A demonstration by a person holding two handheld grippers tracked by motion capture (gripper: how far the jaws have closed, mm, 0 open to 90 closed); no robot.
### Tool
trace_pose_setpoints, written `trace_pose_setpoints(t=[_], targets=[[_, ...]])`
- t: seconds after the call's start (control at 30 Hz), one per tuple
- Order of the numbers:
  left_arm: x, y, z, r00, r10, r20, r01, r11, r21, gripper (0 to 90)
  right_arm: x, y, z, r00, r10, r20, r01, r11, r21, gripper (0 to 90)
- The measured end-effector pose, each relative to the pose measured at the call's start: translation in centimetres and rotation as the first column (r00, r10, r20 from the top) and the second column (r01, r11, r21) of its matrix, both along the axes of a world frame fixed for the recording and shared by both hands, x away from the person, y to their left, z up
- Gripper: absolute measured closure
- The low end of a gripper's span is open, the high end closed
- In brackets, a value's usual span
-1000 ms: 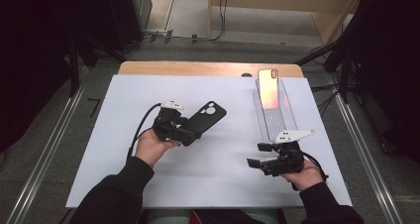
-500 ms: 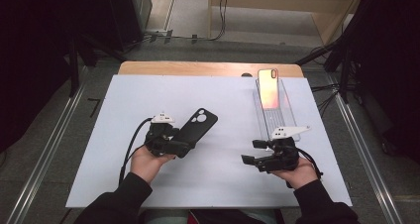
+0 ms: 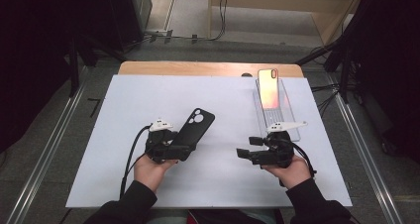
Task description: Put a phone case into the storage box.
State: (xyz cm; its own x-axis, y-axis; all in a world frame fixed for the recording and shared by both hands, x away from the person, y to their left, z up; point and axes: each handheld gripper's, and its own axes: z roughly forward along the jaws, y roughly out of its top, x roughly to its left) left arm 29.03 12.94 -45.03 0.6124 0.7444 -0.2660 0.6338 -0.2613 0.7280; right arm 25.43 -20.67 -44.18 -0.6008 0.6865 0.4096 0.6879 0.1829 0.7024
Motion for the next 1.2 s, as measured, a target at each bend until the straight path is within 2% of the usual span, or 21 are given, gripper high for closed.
trace_pose_setpoints(t=[0.1, 0.17, 0.43, 0.53, 0.6, 0.8, 0.93, 1.0, 1.2], targets=[[-0.2, -0.4, -0.3, 0.9999, 0.012, 0.000, -0.012, 0.9999, -0.008, 16.7, 0.1, 0.3, 0.2, 0.9997, -0.018, -0.019, 0.019, 1.000, 0.016, 22.4], [-0.4, -0.6, -0.4, 0.9997, 0.024, 0.004, -0.024, 0.9993, -0.028, 16.7, 0.2, 0.5, 0.4, 0.9992, -0.027, -0.028, 0.028, 0.999, 0.024, 22.4], [-0.4, -0.9, -0.6, 0.9984, 0.056, 0.010, -0.055, 0.9945, -0.089, 16.6, 0.7, 1.5, 0.8, 0.9978, -0.057, -0.033, 0.059, 0.997, 0.053, 22.4], [-0.6, -1.2, -0.7, 0.9976, 0.067, 0.016, -0.065, 0.9926, -0.103, 16.6, 0.8, 2.1, 1.0, 0.9974, -0.070, -0.018, 0.071, 0.996, 0.059, 22.3], [-0.7, -1.4, -0.8, 0.9982, 0.059, 0.010, -0.057, 0.9921, -0.111, 16.5, 1.0, 2.4, 1.2, 0.9963, -0.083, -0.021, 0.084, 0.994, 0.064, 22.3], [-1.2, -1.9, -0.9, 0.9960, 0.068, 0.058, -0.062, 0.9929, -0.101, 16.4, 1.9, 2.7, 1.6, 0.9945, -0.098, -0.036, 0.101, 0.990, 0.101, 22.3], [-1.6, -2.0, -1.2, 0.9929, 0.095, 0.071, -0.086, 0.9891, -0.119, 16.4, 2.4, 3.0, 1.9, 0.9929, -0.110, -0.044, 0.114, 0.987, 0.111, 22.4], [-1.7, -2.2, -1.4, 0.9926, 0.097, 0.073, -0.088, 0.9886, -0.122, 16.4, 2.7, 3.1, 1.9, 0.9913, -0.117, -0.061, 0.123, 0.985, 0.118, 22.4], [-2.2, -2.7, -1.7, 0.9908, 0.103, 0.087, -0.090, 0.9861, -0.139, 16.4, 3.4, 3.6, 1.9, 0.9886, -0.131, -0.075, 0.140, 0.982, 0.126, 22.6]])
